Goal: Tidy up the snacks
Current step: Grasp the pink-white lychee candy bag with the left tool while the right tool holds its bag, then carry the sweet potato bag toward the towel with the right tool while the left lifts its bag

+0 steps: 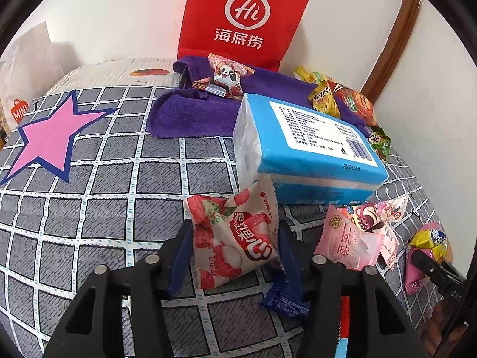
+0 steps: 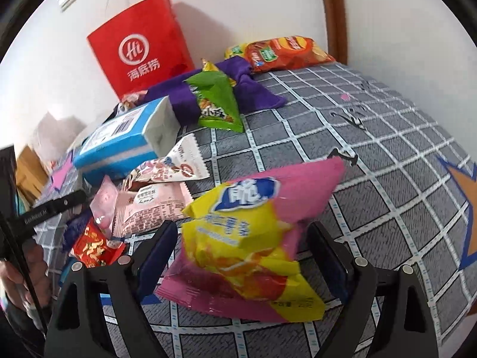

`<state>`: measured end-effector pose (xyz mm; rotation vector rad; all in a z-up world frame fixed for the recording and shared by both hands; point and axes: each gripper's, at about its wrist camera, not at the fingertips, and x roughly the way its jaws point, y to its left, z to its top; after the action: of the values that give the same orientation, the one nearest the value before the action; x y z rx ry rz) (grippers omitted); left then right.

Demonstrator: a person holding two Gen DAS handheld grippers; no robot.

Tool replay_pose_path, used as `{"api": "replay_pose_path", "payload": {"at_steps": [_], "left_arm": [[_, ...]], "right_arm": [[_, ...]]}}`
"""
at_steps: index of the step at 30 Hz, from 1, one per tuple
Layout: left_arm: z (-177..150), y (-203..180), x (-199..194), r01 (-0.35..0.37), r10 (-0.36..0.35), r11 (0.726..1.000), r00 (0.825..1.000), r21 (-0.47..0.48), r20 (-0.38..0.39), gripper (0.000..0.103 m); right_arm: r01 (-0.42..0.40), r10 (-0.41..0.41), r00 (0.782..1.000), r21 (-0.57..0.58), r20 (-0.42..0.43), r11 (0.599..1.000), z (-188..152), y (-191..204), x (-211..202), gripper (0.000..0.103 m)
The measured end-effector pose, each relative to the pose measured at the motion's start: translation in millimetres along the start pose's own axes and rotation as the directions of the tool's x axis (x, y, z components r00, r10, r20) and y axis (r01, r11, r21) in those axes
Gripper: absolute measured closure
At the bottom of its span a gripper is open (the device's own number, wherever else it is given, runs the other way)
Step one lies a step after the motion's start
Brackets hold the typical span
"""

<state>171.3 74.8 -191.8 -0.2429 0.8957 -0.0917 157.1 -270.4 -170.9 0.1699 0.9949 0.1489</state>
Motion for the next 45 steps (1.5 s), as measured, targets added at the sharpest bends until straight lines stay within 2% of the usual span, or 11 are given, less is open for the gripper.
{"api": "replay_pose_path", "payload": {"at_steps": [2,7,14,19,22,34,40,45], "left_arm": [[0.0,0.4,-0.3,0.002,-0.002,1.000,1.000,-0.004,0.001,0.054],[0.3,-0.5,-0.9,0.001,-0.001,1.000,1.000,-0.007,0.002,0.055],[0.9,0.0,-3.0,0.008,-0.007,1.000,1.000,-0.008,0.010,0.056],[3.5,3.7,-12.9,0.004,-0.002,1.000,0.998,-0.022,0.063,0.061],[3.8,3.8,-11.7,0.011,-0.010,1.000,0.999,-0.021,0.051,0.062],[5.4,10.4,-20.0,0.043,-0.039,0.998,0.995,-0.052,0.089,0.064],[5.7,8.1,-25.7,-0.013,0.017,0.999,0.992,-0.036,0.128,0.064],[6.3,10.6,-30.1,-0.027,0.034,0.999,0.988,-0.045,0.148,0.064]], "right_arm": [[0.027,-0.027,1.000,-0.012,0.011,1.000,-0.7,1.0,0.3,0.034],[0.068,-0.066,0.997,-0.055,0.028,0.996,-6.0,8.8,-1.3,0.040],[0.030,-0.029,0.999,-0.033,0.019,0.999,-7.4,9.8,-9.6,0.041],[0.017,-0.015,0.999,-0.063,0.032,0.998,-2.5,16.6,-21.3,0.041],[-0.016,0.019,0.999,-0.073,0.041,0.997,3.8,19.2,-29.3,0.041],[-0.013,0.027,0.996,-0.151,0.086,0.988,28.5,46.2,-36.0,0.041],[-0.031,0.047,0.994,-0.164,0.096,0.986,44.7,55.8,-38.2,0.041],[-0.044,0.064,0.991,-0.175,0.115,0.984,69.8,65.7,-42.8,0.041]]}}
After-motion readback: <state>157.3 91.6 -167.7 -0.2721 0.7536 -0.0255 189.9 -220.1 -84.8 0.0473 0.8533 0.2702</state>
